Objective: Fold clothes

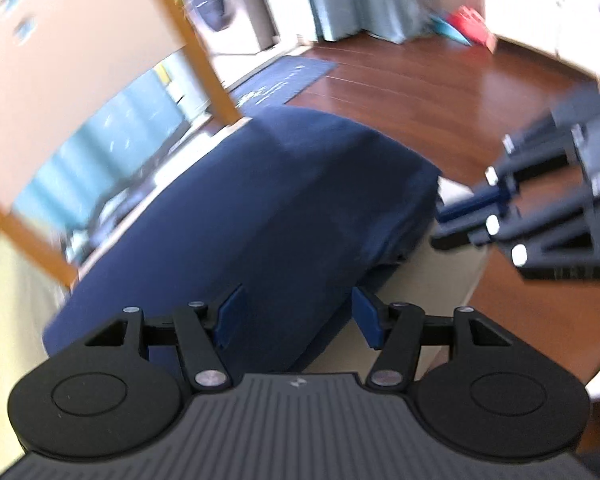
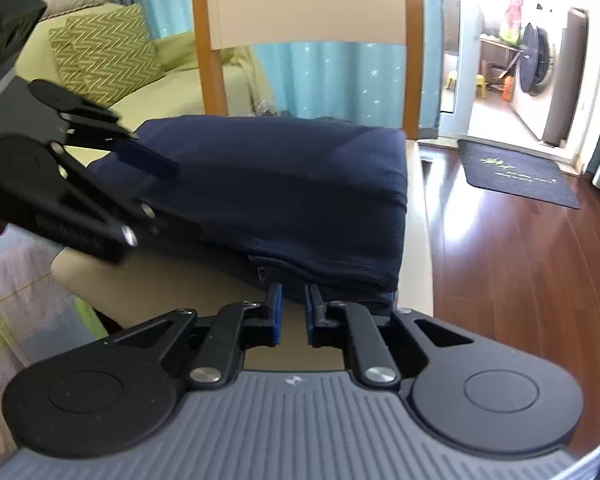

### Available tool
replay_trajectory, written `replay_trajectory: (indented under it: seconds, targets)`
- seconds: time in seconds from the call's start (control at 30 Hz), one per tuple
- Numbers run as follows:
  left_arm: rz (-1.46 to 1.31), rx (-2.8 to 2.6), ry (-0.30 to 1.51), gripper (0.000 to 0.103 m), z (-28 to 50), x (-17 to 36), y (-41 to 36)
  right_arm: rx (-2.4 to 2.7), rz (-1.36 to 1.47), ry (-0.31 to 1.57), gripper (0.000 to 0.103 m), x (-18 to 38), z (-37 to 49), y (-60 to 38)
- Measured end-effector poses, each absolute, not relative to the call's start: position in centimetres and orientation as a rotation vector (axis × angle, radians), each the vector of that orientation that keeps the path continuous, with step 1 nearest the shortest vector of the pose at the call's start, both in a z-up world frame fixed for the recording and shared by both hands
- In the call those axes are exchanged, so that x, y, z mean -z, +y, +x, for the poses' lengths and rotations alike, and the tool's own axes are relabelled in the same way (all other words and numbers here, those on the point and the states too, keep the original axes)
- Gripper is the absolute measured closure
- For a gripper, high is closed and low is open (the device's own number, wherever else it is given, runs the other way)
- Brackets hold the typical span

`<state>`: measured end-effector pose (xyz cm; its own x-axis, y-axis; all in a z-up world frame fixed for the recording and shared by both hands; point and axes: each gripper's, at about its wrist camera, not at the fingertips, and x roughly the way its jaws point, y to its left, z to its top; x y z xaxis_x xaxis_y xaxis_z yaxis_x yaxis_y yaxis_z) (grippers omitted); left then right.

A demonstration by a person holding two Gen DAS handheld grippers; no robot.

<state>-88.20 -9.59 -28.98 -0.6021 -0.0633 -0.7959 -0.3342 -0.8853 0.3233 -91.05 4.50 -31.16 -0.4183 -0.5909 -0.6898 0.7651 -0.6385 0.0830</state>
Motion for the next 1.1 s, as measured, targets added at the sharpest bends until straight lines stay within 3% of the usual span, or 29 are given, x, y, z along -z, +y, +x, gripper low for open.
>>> replay_trajectory:
  seconds: [0.1, 0.2, 0.23, 0.27, 0.33, 0.4, 0.53, 1.1]
  targets:
    - [-1.268, -2.549, 0.811, 0.049, -88.1, 29.8, -8.1, 2.092, 0.891, 0.328, 0.087, 31.1, -91.2, 4.7]
    - [-1.209, -2.499, 0.892, 0.074, -88.2, 30.2, -7.3, 2.081, 0.878, 0.34, 0.084, 31.1, -91.2, 4.9]
    - [-1.17, -2.465, 0.931, 0.093, -88.0, 30.3, -7.0, 2.077, 0.868, 0.349, 0.084, 31.2, -91.1, 4.9]
    - [-1.144, -2.442, 0.955, 0.096, -87.7, 30.4, -6.9, 2.071, 0.853, 0.359, 0.084, 31.2, -91.0, 4.9]
    - [-1.119, -2.417, 0.943, 0.097, -87.5, 30.2, -7.4, 2.056, 0.799, 0.397, 0.086, 31.2, -90.6, 5.0]
    - [-1.105, -2.402, 0.903, 0.098, -87.5, 29.8, -7.9, 2.025, 0.739, 0.465, 0.096, 31.4, -90.1, 4.9]
    - [-1.085, -2.378, 0.87, 0.098, -87.3, 29.4, -8.3, 1.93, 0.616, 0.652, 0.1, 32.7, -89.0, 3.7]
    - [-1.059, -2.334, 0.866, 0.098, -87.3, 29.5, -8.8, 2.001, 0.612, 0.583, 0.103, 32.2, -88.9, 2.6]
